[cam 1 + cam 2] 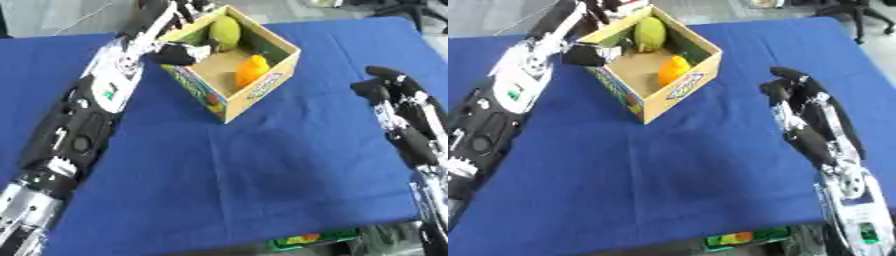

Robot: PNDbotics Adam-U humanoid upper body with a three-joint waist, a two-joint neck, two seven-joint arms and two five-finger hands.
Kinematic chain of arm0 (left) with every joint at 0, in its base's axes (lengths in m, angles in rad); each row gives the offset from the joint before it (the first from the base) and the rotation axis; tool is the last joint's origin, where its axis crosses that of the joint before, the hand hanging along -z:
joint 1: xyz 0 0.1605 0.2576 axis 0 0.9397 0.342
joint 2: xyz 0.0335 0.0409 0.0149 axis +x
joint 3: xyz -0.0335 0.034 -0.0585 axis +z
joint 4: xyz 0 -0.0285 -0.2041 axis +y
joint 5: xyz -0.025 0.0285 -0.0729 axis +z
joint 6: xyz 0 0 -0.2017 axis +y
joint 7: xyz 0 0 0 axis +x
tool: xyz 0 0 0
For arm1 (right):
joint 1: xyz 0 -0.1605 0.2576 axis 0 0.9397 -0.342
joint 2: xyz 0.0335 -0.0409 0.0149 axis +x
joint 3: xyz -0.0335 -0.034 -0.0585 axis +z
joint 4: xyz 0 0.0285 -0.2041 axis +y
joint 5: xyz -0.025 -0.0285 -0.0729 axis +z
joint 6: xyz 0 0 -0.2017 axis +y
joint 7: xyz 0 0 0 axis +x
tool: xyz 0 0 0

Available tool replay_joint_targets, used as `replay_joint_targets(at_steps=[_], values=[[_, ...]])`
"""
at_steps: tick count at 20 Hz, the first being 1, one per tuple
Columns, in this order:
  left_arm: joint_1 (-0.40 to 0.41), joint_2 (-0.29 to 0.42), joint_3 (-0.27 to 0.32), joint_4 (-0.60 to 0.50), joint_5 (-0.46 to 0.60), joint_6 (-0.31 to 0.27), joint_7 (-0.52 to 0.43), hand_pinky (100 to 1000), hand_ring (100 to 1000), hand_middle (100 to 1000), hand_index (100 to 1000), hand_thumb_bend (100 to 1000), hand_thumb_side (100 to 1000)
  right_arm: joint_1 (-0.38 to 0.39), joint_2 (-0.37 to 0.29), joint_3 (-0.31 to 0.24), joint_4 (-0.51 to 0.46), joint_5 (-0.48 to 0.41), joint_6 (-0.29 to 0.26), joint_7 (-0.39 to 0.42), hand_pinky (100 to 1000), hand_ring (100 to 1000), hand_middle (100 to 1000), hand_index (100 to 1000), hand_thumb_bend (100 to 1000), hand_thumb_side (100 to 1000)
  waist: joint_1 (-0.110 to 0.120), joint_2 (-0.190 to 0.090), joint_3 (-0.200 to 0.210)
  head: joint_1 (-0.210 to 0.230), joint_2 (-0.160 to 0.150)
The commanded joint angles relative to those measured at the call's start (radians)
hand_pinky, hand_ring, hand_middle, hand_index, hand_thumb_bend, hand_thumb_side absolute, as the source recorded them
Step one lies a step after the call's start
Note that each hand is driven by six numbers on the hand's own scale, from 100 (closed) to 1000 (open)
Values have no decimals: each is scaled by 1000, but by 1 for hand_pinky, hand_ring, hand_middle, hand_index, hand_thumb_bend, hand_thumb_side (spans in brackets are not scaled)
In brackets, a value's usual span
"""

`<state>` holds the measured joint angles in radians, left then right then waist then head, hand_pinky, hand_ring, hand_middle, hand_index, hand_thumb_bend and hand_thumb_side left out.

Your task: Pick up objects on the table and place them in the box.

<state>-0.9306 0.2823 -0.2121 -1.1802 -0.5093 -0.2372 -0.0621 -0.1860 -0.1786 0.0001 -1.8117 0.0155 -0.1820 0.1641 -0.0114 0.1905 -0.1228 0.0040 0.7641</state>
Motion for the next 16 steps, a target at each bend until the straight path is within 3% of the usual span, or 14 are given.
replay_joint_targets(at_steps=[1,4,8,14,16], values=[[37,91,-3,-199,188,19,-10,551,615,641,812,261,383,-8,-5,-10,-12,1,1,-7,831,766,593,819,100,497,-3,-16,10,-8,1],[139,158,28,-371,326,50,-21,545,601,611,797,252,380,-7,-7,-12,-12,3,1,-10,831,765,593,819,100,497,-5,-17,26,-16,2],[261,205,78,-532,424,98,0,537,585,583,782,232,369,-10,-6,-10,-13,2,1,-9,831,765,593,819,100,498,-5,-15,39,-14,0],[458,202,137,-668,443,92,19,538,608,636,782,204,390,-12,-7,-6,-15,-2,2,-6,830,763,592,818,100,498,-7,-7,59,-15,4],[490,194,147,-683,436,89,20,538,608,636,782,204,390,-13,-7,-5,-15,-3,3,-4,830,763,592,818,100,498,-7,-6,61,-13,5]])
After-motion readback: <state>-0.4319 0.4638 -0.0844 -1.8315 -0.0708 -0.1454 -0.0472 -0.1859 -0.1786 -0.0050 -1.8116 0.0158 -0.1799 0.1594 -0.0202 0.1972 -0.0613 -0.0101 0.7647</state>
